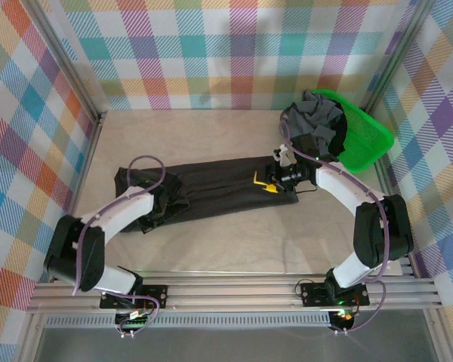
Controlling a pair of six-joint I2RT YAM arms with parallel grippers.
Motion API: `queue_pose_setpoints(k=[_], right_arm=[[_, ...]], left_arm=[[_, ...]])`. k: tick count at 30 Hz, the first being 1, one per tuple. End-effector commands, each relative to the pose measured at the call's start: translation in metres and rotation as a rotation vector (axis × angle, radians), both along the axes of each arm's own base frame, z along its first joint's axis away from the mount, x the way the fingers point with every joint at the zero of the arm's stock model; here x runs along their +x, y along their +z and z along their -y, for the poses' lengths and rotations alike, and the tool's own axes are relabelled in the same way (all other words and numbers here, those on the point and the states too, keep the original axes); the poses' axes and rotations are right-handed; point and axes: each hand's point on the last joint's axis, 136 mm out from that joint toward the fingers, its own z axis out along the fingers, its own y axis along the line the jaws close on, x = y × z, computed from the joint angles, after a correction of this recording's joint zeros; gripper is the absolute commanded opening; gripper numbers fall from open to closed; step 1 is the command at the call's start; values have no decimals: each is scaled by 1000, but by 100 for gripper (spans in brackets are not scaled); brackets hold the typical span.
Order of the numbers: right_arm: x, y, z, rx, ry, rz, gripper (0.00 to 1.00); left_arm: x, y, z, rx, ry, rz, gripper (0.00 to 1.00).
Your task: Fold and stack the t-shirts
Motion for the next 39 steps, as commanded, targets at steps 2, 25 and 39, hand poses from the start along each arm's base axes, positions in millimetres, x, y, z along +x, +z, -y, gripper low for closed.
queue_pose_setpoints(k=[2, 25, 39], right_arm=[[5, 11, -8, 37, 28, 33, 46], [3, 7, -6, 17, 31, 27, 45], [1, 13, -10, 52, 58, 34, 45]], left_arm=[[-25, -1, -8, -63, 186, 72, 0], [36, 31, -55, -294, 306, 152, 34], [88, -17, -65, -366, 90, 118, 40]])
